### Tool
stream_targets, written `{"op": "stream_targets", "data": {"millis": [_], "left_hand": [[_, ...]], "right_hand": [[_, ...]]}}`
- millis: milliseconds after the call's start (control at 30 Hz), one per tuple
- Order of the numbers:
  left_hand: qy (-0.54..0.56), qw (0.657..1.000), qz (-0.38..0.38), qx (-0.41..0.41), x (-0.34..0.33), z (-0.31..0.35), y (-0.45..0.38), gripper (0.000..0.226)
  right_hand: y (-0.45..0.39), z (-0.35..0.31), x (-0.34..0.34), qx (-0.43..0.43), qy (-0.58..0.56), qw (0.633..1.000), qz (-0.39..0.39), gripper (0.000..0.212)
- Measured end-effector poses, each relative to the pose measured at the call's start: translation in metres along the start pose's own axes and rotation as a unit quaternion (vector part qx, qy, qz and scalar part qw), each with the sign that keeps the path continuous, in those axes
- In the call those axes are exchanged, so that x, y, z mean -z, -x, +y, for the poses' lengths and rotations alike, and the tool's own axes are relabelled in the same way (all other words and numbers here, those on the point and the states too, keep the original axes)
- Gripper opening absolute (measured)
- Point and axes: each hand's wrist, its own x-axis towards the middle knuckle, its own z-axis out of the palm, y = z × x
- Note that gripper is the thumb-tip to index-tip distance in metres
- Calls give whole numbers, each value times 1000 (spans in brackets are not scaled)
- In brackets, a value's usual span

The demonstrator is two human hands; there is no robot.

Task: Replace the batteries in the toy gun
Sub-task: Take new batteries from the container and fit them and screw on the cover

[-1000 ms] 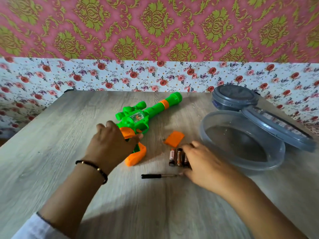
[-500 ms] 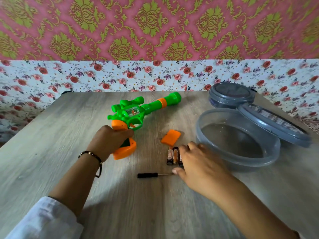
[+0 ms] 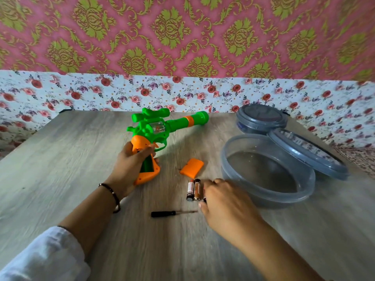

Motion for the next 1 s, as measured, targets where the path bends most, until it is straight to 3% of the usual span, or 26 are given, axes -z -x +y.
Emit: {"op": "stream_targets", "data": {"millis": [167, 400, 500, 700, 800, 1000], "left_hand": [[79, 997, -18, 15, 10, -4, -3, 20], [84, 996, -28, -12, 11, -7, 2, 16], [49, 998, -14, -36, 8, -8, 3, 25], [-9, 997, 2, -75, 2, -10, 8, 36], [-24, 996, -10, -88, 3, -8, 10, 44], [-74, 989, 3, -127, 5, -8, 7, 51]], "right_hand": [[-3, 1, -5, -8, -20, 1000, -11, 45], [-6, 8, -2, -16, -64, 997, -49, 30], [-9, 11, 8, -12, -111, 994, -19, 34], [-39, -5, 44, 59, -244, 961, 113, 49], [-65, -21, 39, 76, -291, 947, 117, 51], [-90, -47, 4, 131, -250, 952, 122, 50]]}}
